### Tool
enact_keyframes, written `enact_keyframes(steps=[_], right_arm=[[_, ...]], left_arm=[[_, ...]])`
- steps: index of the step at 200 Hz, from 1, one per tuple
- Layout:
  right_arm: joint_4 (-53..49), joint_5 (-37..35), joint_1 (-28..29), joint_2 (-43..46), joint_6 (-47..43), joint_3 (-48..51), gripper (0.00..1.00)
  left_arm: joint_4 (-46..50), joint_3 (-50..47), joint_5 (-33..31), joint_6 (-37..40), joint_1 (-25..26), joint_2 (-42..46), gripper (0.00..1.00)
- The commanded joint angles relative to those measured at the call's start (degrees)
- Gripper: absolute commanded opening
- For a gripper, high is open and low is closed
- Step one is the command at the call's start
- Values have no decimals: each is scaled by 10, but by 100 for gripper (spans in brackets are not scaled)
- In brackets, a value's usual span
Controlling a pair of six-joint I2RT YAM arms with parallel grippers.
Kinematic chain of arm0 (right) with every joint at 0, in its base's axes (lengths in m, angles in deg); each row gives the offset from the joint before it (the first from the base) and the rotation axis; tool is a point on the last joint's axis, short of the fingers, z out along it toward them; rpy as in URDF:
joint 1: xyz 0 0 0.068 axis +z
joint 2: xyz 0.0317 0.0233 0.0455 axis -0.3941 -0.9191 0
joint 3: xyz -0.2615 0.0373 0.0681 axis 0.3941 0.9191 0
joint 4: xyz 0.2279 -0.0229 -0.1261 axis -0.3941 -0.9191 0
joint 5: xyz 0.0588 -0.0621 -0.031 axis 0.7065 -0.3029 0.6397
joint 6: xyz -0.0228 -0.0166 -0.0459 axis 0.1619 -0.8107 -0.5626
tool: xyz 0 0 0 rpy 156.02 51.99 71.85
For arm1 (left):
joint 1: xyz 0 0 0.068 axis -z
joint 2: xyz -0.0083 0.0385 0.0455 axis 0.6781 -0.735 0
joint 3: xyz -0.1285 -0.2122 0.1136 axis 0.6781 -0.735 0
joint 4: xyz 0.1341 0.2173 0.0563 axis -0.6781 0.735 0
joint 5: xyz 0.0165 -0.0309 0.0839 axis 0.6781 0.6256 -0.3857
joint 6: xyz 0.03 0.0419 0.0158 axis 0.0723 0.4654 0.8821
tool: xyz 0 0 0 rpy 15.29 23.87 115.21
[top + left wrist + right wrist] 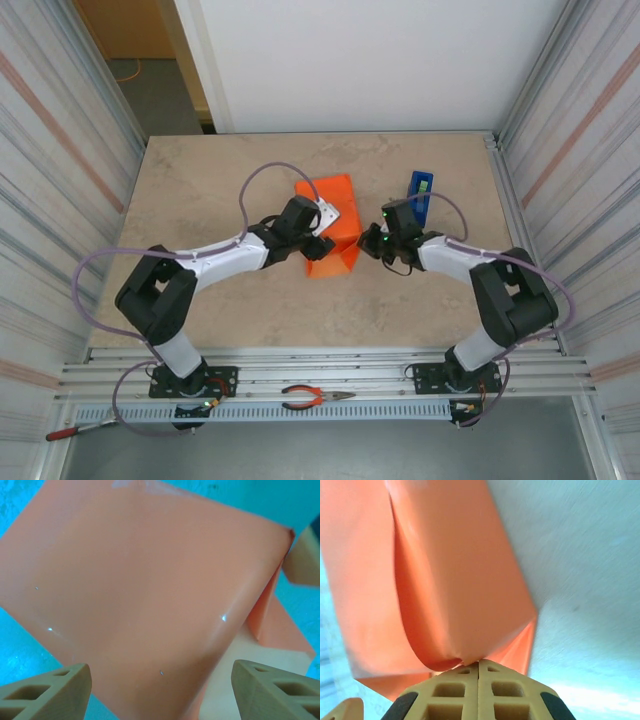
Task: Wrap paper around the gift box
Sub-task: Fold the wrapping paper for the gift box.
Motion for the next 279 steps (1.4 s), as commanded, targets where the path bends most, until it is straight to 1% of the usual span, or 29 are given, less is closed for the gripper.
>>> enact_keyframes(steps=[1,26,78,143,190,231,279], right_arm=[[-45,1,-28,30,-30,15,0],[-47,8,-46,24,-32,15,0],[-22,14,-46,-12,-23,6,0],[-27,6,-1,-46,-19,-37,0],[-23,0,17,-52,-10,-37,0],[-24,-6,28,-40,-8,-18,0],[-16,-6,45,-67,-6,-15,0]], left_arm=[[11,15,22,-27,-9,21,75],[6,9,15,-33,-14,20,74],[4,-3,11,-38,-21,21,75],[1,-9,14,-38,-21,15,75],[4,-8,13,-42,-22,28,75],[8,-14,10,-83,-38,63,76],[5,-47,9,-137,-64,97,78]])
